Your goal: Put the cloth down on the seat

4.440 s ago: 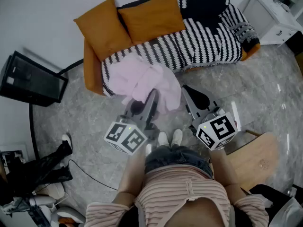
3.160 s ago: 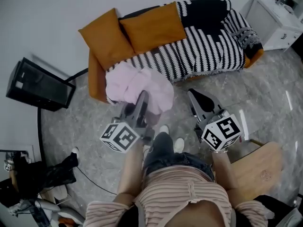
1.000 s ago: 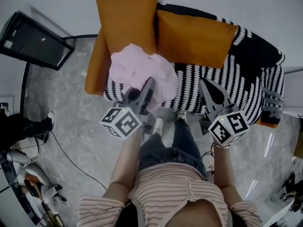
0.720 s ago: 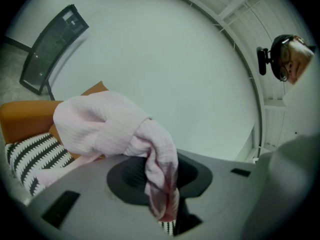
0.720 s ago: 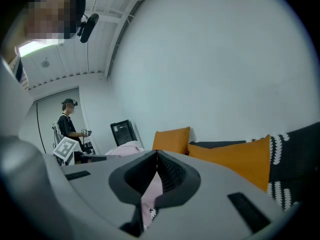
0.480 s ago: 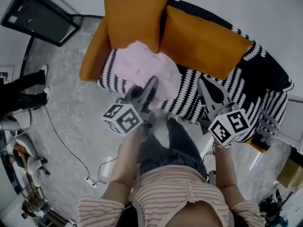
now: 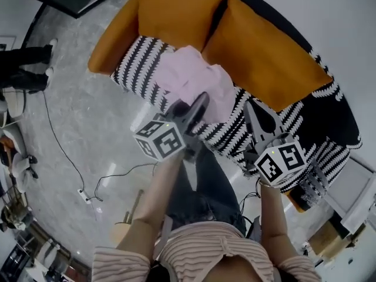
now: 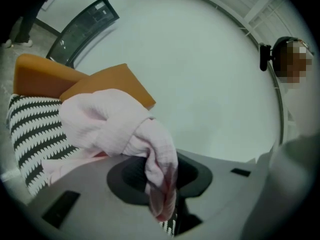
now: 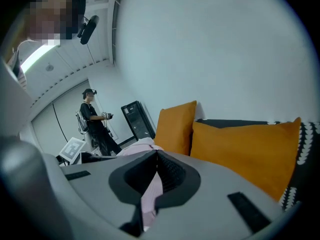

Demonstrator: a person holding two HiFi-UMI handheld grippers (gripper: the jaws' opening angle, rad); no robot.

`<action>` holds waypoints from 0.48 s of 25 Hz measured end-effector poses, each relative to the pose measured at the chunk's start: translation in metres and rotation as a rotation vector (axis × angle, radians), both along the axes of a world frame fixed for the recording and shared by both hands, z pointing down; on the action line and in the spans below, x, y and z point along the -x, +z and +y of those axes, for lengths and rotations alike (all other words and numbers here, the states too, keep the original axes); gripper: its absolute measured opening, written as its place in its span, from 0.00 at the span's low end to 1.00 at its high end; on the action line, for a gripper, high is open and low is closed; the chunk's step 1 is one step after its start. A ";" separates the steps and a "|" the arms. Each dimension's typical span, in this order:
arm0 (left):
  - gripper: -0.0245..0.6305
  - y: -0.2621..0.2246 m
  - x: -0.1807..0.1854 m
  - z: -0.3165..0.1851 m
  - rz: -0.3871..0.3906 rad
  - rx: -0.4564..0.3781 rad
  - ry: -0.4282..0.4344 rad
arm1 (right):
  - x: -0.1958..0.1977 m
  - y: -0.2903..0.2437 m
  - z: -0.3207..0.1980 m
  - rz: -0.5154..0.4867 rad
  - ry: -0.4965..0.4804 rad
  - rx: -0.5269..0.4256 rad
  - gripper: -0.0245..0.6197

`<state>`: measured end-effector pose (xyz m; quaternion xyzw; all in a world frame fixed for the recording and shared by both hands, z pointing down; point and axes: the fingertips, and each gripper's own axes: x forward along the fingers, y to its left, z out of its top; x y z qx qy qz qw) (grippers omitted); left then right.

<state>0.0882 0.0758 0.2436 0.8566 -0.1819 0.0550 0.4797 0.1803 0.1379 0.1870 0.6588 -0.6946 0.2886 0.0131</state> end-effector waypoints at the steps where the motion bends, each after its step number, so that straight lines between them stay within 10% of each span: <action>1: 0.19 0.007 0.000 -0.003 -0.002 0.007 -0.007 | 0.002 0.006 -0.005 -0.002 -0.008 0.007 0.05; 12: 0.19 0.070 -0.002 -0.005 -0.001 0.080 -0.079 | 0.019 0.072 -0.016 0.011 -0.105 0.113 0.05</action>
